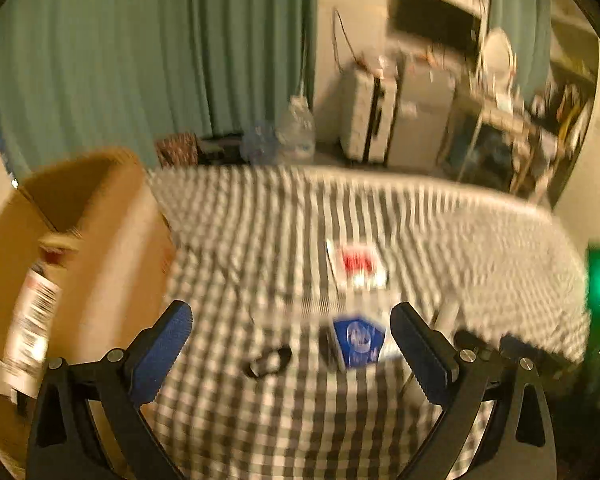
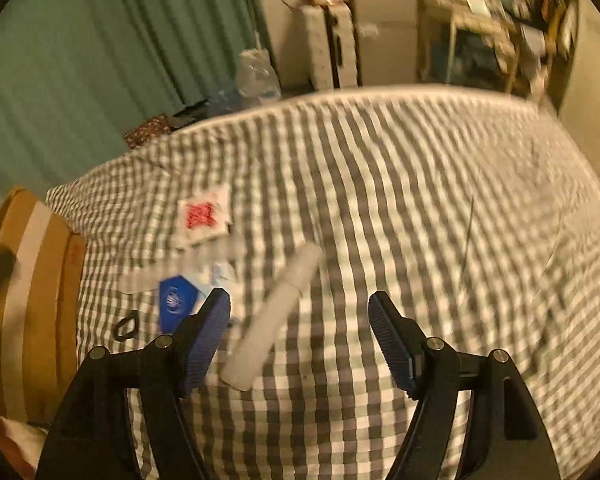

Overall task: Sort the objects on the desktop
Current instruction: 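Move both tools back over the bedspread, then grasp the blue tissue pack with the left tool while the right tool grasps the white cylinder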

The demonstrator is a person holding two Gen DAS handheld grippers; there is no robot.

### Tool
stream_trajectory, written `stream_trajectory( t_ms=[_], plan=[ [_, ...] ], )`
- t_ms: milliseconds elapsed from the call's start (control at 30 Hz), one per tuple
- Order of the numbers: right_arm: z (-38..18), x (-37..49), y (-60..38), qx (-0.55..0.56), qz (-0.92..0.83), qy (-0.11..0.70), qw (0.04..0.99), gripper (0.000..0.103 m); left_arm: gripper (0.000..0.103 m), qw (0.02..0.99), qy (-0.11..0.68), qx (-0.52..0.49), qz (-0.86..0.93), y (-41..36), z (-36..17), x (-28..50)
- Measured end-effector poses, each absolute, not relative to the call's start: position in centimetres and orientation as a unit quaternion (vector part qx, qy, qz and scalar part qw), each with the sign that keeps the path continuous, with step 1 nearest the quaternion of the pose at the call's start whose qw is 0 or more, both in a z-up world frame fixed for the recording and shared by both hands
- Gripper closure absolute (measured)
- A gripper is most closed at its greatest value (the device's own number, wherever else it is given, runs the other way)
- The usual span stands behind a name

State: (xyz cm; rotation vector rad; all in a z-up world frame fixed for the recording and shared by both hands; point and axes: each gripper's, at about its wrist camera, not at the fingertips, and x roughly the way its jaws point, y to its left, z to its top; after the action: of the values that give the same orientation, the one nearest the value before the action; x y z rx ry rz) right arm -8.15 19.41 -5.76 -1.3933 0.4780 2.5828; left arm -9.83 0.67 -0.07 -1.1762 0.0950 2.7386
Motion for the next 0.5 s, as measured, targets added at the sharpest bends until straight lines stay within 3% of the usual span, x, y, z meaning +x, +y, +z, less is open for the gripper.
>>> stream_trajectory(
  t_ms=[233,333,367,433,500],
  plan=[
    [-9.2,-10.0,19.5,-0.483,0.849,0.203,0.065,0.044,0.001,0.081,0.043,-0.468,0.879,2.2,-5.5,-11.0],
    [-9.7,-10.8,18.6,-0.491,0.852,0.171,0.063,0.045,0.001,0.085,0.025,-0.469,0.879,2.1,-6.0,-10.9],
    [-9.8,-11.1,18.3,-0.491,0.854,0.158,0.063,0.049,0.001,0.087,0.016,-0.471,0.878,2.1,-6.0,-11.0],
    [-9.7,-11.2,18.6,-0.486,0.858,0.152,0.059,0.077,0.001,0.087,0.000,-0.477,0.874,2.2,-6.3,-11.2],
    [-9.3,-11.1,19.3,-0.486,0.857,0.162,0.057,0.086,0.001,0.090,-0.021,-0.489,0.867,2.6,-6.9,-11.5]
  ],
)
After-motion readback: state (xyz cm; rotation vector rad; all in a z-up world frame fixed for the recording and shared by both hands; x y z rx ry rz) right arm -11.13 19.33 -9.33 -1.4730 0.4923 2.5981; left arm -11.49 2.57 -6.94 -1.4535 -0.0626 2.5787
